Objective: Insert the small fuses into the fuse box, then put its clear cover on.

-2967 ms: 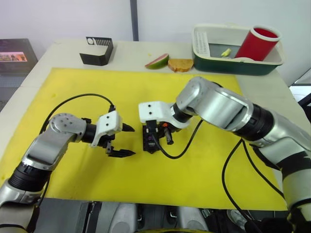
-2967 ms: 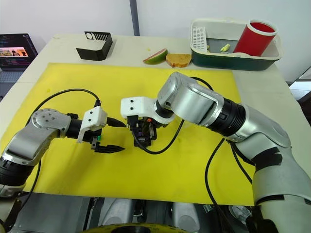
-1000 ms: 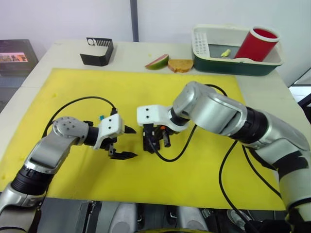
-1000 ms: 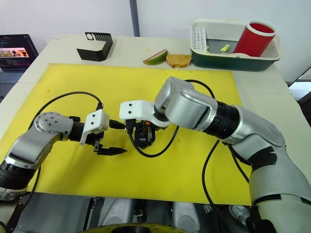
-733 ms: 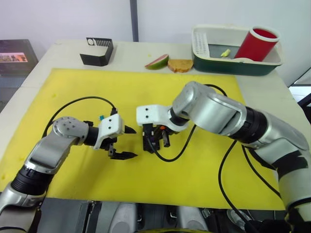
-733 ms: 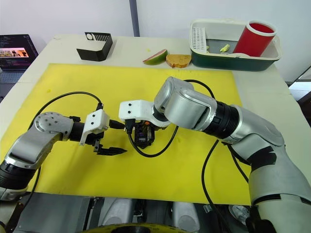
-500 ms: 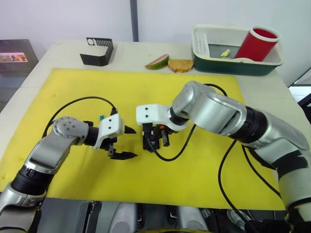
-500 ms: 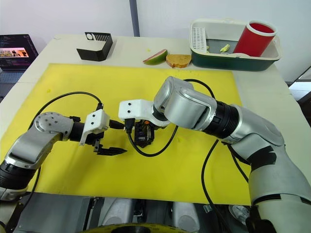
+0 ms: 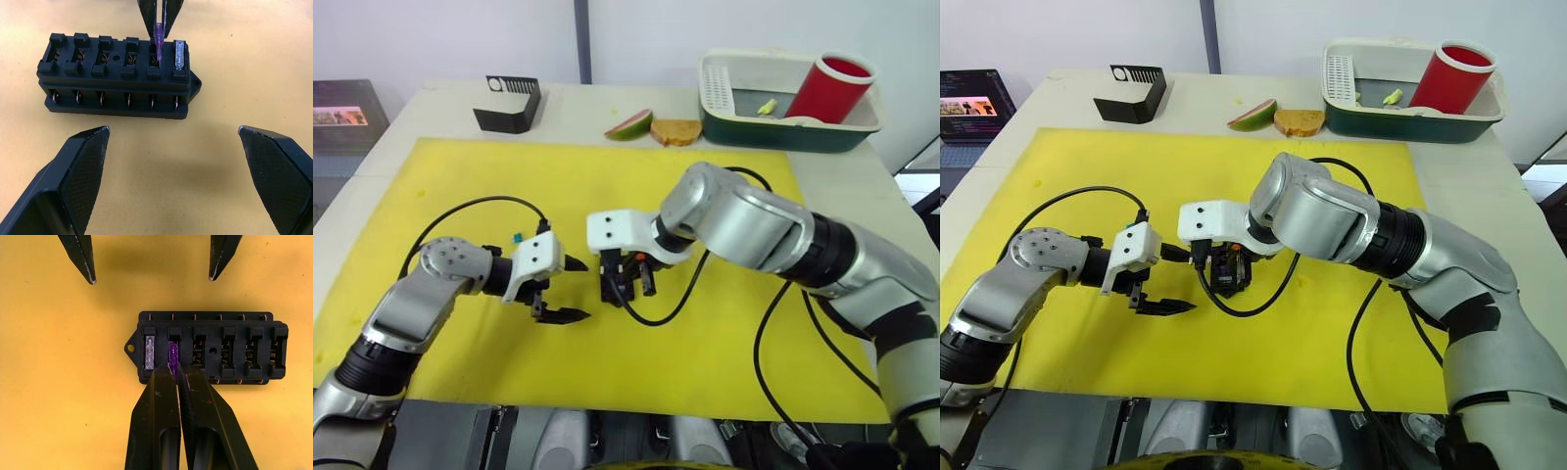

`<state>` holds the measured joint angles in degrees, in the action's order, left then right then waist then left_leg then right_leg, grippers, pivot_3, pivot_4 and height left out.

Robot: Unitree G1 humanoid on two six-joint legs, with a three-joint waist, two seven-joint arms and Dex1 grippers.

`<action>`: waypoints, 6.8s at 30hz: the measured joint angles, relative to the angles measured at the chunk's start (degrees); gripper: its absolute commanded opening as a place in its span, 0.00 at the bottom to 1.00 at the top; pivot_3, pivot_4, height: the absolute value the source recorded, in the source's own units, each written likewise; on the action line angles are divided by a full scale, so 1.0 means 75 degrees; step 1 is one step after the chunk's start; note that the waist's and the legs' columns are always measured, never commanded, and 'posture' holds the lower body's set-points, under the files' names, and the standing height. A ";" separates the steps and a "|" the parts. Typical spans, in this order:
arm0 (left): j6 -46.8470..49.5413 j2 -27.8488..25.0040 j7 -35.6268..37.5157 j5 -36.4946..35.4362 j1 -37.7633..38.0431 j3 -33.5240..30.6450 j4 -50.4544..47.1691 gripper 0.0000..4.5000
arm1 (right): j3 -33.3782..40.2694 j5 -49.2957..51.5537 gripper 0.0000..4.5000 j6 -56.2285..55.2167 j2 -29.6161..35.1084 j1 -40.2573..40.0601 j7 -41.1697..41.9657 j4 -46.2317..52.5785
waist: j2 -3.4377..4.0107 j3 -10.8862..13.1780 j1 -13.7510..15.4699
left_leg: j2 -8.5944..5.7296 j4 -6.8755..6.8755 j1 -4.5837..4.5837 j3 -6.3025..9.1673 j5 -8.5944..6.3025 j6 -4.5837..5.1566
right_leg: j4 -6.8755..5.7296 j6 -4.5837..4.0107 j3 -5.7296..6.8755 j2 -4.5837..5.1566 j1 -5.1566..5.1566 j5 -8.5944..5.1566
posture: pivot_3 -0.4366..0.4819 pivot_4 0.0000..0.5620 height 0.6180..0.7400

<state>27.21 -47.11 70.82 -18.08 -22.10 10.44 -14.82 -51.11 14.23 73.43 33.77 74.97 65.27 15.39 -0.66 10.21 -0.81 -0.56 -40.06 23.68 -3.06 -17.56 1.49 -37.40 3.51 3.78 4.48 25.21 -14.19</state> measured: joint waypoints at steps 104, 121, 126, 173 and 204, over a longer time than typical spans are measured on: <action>-0.0070 0.0288 -0.0468 0.0083 -0.0068 0.0000 0.0166 1.00 | 0.0131 0.0007 0.19 -0.0150 -0.0352 0.0249 -0.0009 -0.0755 | 0.0004 -0.0003 -0.0029 | 0.0001 0.0009 -0.0033 0.0003 -0.0001 -0.0001 | 0.0001 -0.0002 -0.0003 0.0013 -0.0025 -0.0001 | 0.48 0.27 1.00; -0.0085 0.0200 -0.0434 0.0085 -0.0066 -0.0017 0.0281 1.00 | 0.3289 0.1076 0.19 -0.1240 0.0375 -0.2848 -0.0396 -0.0091 | 0.0005 -0.0003 -0.0015 | 0.0002 0.0021 -0.0035 0.0006 -0.0003 -0.0002 | 0.0020 -0.0003 -0.0001 0.0017 -0.0033 0.0000 | 0.48 0.27 1.00; -0.0095 0.0199 -0.0378 0.0087 -0.0109 -0.0017 0.0447 1.00 | 0.3637 0.1239 0.19 -0.1273 -0.0033 -0.3109 -0.0758 -0.0154 | 0.0007 -0.0001 -0.0002 | 0.0002 0.0020 -0.0034 0.0006 -0.0003 -0.0002 | 0.0020 -0.0003 -0.0001 0.0017 -0.0032 0.0000 | 0.48 0.27 1.00; -0.0076 0.0199 -0.0340 0.0091 -0.0109 -0.0017 0.0385 1.00 | 0.3306 0.1443 0.01 -0.0709 -0.0077 -0.3235 -0.1135 -0.0333 | 0.0006 -0.0001 0.0007 | 0.0001 0.0019 -0.0034 0.0005 -0.0004 0.0001 | 0.0022 -0.0002 -0.0001 0.0016 -0.0034 0.0000 | 0.48 0.27 1.00; -0.0076 0.0200 -0.0329 0.0112 -0.0109 -0.0016 0.0383 1.00 | 0.1224 0.0553 0.01 -0.0756 0.0434 -0.1330 -0.0689 0.0463 | 0.0007 -0.0001 0.0000 | 0.0001 0.0017 -0.0032 0.0005 -0.0005 0.0002 | 0.0022 -0.0003 -0.0001 0.0017 -0.0030 -0.0001 | 0.48 0.27 1.00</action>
<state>26.64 -45.61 68.35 -17.24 -22.91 10.32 -11.95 -41.93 18.38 67.77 37.03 65.00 60.11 18.86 -0.60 10.21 -0.81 -0.55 -39.93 23.44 -3.03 -17.59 1.50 -37.23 3.49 3.77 4.61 24.98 -14.19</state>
